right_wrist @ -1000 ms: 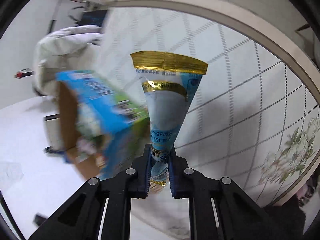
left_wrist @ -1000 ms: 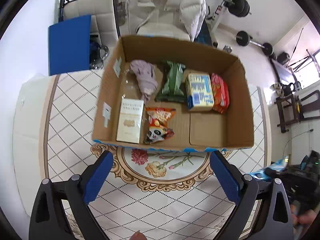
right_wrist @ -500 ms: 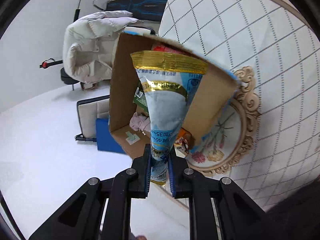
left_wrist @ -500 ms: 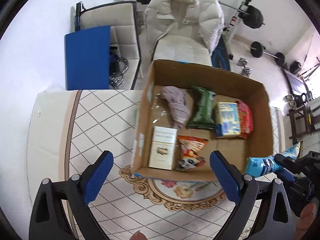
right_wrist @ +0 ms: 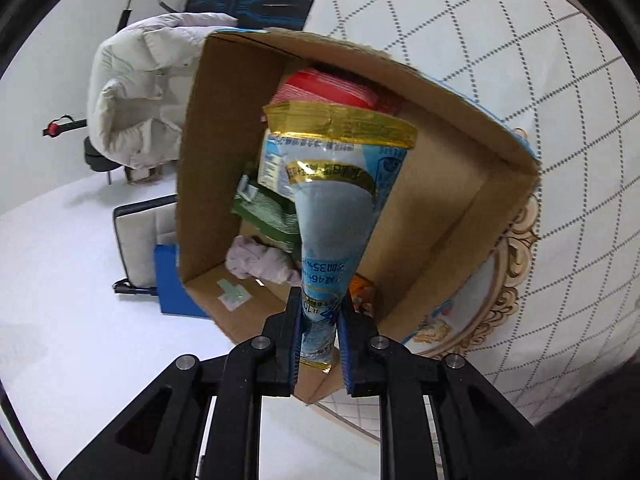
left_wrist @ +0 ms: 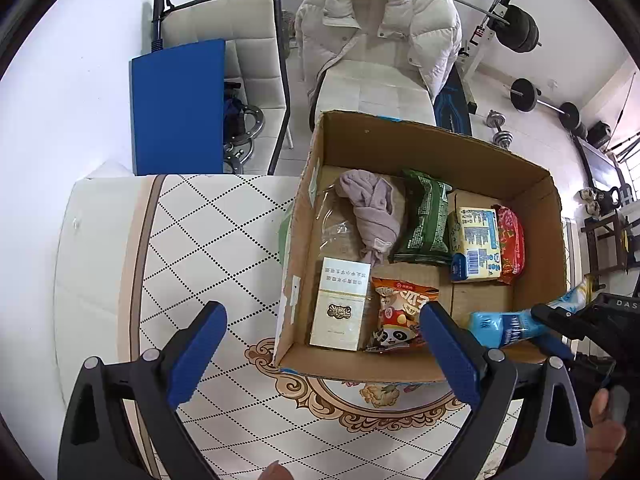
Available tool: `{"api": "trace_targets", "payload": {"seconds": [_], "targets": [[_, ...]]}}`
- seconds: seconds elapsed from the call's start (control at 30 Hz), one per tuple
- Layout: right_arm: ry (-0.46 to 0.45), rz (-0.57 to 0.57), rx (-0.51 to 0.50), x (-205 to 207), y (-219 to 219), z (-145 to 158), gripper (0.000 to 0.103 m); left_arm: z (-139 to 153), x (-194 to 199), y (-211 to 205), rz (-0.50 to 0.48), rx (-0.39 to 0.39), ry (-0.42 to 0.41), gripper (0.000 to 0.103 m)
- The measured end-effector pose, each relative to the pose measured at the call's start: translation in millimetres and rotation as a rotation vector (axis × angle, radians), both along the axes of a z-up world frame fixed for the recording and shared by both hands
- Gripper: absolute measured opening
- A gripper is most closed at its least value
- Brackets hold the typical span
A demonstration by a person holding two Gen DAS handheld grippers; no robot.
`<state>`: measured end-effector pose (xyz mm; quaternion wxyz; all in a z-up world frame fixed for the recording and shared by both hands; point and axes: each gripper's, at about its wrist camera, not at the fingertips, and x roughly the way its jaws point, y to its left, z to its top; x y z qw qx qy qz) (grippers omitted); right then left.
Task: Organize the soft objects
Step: 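Lower the blue wrapper into the box and open the right tool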
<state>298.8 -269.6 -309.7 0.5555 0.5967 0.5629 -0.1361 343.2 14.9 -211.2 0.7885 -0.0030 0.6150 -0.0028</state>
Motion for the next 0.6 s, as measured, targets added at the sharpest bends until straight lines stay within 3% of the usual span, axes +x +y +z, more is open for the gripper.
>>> {"api": "trace_targets", "payload": {"seconds": [0.03,0.1,0.13,0.3,0.43,0.6], "targets": [[-0.009,0.01,0.005,-0.8,1.0,0.3,0.035,0.1,0.4,-0.4,-0.001,-0.003,-0.001,0.099],[-0.027,0.023,0.012,-4.2,1.9,2.4,0.07,0.3,0.5,-3.0,-0.008,-0.005,-0.001,0.099],[-0.031,0.034,0.006,-4.9,2.3,4.5,0.075,0.7,0.3,-4.5,-0.012,-0.003,-0.001,0.099],[-0.071,0.212,-0.159,-1.4,4.0,30.6,0.076,4.7,-4.0,-10.7,-0.027,-0.01,-0.004,0.099],[-0.081,0.467,-0.435,6.5,13.2,60.4,0.076,9.3,-10.8,-17.5,-0.05,-0.004,-0.013,0.099],[-0.049,0.688,-0.685,9.5,25.5,75.1,0.079,14.0,-20.5,-27.4,-0.069,-0.012,-0.019,0.099]]}}
